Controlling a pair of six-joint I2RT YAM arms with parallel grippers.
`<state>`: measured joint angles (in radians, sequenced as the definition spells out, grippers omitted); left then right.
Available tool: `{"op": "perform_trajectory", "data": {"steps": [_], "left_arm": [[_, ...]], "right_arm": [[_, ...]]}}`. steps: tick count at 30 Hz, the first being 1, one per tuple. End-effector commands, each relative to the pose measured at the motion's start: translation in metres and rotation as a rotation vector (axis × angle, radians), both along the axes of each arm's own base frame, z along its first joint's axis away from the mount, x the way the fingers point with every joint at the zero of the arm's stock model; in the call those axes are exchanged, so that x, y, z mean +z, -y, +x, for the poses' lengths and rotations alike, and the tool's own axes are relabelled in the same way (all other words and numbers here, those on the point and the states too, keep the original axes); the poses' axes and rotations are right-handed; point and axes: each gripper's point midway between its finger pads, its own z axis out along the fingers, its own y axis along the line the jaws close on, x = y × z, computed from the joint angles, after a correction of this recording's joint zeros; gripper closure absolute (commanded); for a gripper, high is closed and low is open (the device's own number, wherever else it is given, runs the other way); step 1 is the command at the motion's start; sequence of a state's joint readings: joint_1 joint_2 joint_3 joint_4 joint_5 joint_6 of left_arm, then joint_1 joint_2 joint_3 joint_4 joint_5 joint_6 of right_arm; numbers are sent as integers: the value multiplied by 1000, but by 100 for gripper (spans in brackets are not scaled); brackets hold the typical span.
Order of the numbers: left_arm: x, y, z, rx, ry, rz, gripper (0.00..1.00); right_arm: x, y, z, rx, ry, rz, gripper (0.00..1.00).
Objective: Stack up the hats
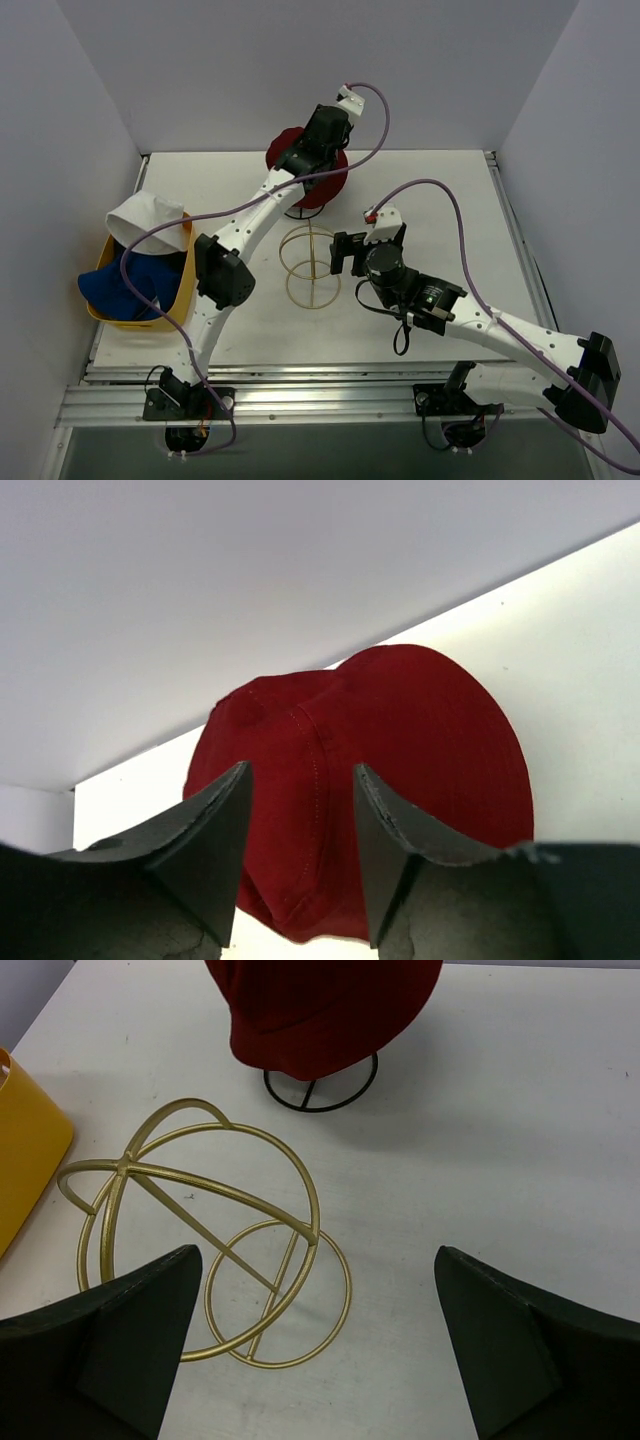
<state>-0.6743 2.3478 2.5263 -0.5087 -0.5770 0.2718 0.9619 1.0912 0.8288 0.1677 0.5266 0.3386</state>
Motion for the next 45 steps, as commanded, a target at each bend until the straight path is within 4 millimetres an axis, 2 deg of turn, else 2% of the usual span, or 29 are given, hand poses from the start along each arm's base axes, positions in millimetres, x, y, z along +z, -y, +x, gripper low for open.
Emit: {"op": "perform_trajectory", "data": {"steps": [1, 6, 9, 11, 12, 14, 15, 16, 17, 18, 19, 20, 21, 22, 23, 24, 26, 27, 28, 29, 30, 31, 32, 34, 35, 36, 37, 38, 45], "left_arm": [[60, -3, -16, -37, 77, -115, 45], [103, -9, -45, -81, 83, -252, 39], [120, -21, -66, -92, 54, -325, 35], [118, -31, -77, -96, 6, -346, 33], [129, -39, -87, -81, 0, -402, 33], [116, -59, -97, -30, -69, -419, 33], [131, -69, -112, -12, -66, -500, 33], [104, -72, -117, 12, -129, -485, 33], [103, -74, -122, 11, -121, -512, 33], [120, -81, -143, -10, -100, -582, 33], [112, -81, -149, -17, -112, -613, 32], [75, -76, -153, -24, -162, -623, 29], [85, -80, -172, -56, -154, -705, 29], [76, -79, -179, -69, -170, -732, 28], [45, -78, -185, -74, -205, -740, 27], [55, -84, -199, -88, -178, -799, 25], [32, -87, -210, -100, -197, -812, 19], [40, -94, -220, -102, -172, -834, 15], [39, -99, -224, -92, -168, -831, 1], [36, -109, -226, -44, -151, -827, 6], [31, -115, -234, -27, -145, -840, 6], [32, -116, -237, -32, -131, -849, 6], [31, -121, -240, -11, -112, -857, 6], [25, -128, -251, 10, -92, -876, 6], [37, -131, -258, 2, -42, -900, 6], [38, -135, -262, 7, -22, -900, 6], [32, -136, -264, 13, -14, -900, 6], [37, -139, -271, 3, 8, -918, 6], [15, -164, -283, 35, 95, -953, 6]], "right_arm": [[26, -2, 2, -8, 43, 40, 3], [28, 3, 3, -39, 41, 63, 4], [33, 0, -5, 15, 57, 86, 6], [43, 0, -7, 41, 93, 121, 8], [43, 5, -4, 27, 99, 126, 8], [45, 15, 12, -27, 100, 140, 9], [45, 12, 18, -8, 70, 177, 10], [58, 31, 42, -66, 77, 220, 11], [52, 32, 57, -68, 47, 242, 12], [53, 33, 69, -60, 22, 309, 14], [62, 40, 85, -5, 26, 381, 18], [56, 34, 101, 30, -11, 410, 20], [57, 34, 112, 49, -18, 443, 24], [53, 38, 123, 69, -48, 465, 33], [43, 34, 141, 74, -76, 455, 35], [38, 36, 151, 77, -87, 453, 37], [20, 36, 174, 103, -136, 480, 39], [24, 33, 184, 129, -108, 510, 39], [21, 32, 190, 142, -113, 532, 40], [3, 28, 200, 151, -154, 554, 40], [12, 24, 209, 171, -123, 567, 40], [9, 22, 216, 176, -130, 569, 40], [-10, 20, 227, 168, -165, 564, 40], [-6, 18, 242, 178, -152, 573, 41], [-19, 16, 248, 174, -176, 589, 42], [-8, 14, 255, 194, -141, 604, 43], [-21, 9, 260, 195, -162, 613, 44], [-19, 7, 264, 205, -157, 630, 44], [-11, -5, 283, 244, -117, 710, 46]]}}
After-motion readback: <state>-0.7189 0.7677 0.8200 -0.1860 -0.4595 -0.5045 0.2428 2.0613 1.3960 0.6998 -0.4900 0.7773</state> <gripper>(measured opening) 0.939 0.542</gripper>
